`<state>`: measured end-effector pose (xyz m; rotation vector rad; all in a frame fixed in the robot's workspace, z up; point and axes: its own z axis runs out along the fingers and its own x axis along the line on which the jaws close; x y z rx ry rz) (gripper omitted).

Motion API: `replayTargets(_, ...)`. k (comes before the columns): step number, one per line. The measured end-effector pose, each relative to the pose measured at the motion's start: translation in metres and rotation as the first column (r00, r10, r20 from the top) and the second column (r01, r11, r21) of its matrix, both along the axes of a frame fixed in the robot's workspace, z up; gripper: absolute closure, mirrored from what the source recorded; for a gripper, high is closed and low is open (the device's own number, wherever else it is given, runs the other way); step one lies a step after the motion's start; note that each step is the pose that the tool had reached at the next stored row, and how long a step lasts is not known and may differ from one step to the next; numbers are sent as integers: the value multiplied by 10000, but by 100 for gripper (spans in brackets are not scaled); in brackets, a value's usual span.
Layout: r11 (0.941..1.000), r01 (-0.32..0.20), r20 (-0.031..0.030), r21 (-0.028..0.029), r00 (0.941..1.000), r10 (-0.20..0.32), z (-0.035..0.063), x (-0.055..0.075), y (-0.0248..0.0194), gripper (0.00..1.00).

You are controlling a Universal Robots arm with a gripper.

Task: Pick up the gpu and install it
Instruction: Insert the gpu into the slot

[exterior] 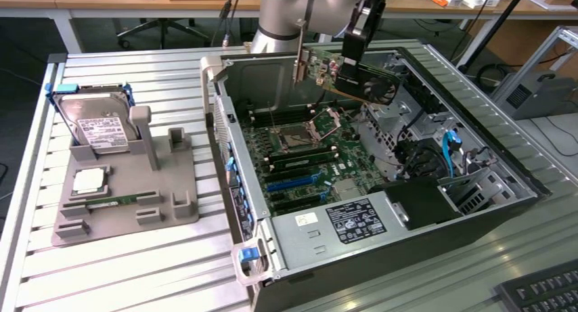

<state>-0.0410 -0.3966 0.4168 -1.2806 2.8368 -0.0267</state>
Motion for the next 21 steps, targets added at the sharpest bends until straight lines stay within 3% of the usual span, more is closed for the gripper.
replayTargets(21, 9993, -363, 0, 0, 9993, 363, 0, 0, 0, 73)
